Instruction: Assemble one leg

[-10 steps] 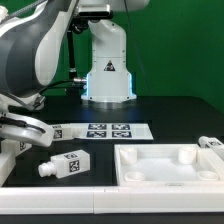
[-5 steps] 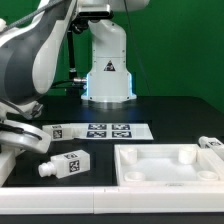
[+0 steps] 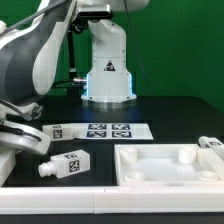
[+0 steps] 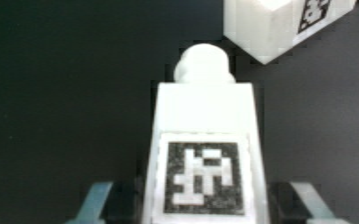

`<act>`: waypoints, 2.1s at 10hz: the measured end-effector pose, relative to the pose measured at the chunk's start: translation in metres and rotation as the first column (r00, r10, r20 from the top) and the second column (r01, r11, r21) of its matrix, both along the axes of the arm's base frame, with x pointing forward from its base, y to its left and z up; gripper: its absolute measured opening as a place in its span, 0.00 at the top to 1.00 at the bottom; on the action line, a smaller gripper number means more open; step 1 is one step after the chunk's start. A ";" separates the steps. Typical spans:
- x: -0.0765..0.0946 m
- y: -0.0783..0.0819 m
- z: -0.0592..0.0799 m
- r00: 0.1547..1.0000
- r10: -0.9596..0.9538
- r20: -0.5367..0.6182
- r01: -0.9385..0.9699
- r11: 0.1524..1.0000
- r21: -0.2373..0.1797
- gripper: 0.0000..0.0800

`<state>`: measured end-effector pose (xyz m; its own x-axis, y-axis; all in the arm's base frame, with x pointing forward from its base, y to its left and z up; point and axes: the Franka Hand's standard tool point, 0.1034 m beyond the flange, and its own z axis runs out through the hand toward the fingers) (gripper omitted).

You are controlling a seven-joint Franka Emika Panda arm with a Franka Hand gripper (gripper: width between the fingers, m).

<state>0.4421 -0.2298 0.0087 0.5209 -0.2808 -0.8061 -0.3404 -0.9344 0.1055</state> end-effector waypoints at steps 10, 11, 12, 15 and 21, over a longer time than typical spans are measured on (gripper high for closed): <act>0.063 0.111 0.090 0.878 0.164 0.450 -0.108 0.983 -0.148 0.64; 0.069 0.135 0.091 0.805 0.222 0.550 -0.145 0.973 -0.181 0.64; 0.075 0.165 0.102 0.733 0.249 0.633 -0.157 0.967 -0.198 0.64; 0.087 0.229 0.136 0.593 0.183 0.784 -0.018 0.977 -0.215 0.64; 0.113 0.262 0.125 0.196 0.296 0.935 -0.013 0.954 -0.299 0.64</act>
Offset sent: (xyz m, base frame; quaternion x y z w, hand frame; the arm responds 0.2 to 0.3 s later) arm 0.0101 0.0884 0.1000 -0.0375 0.1063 -0.0289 0.9932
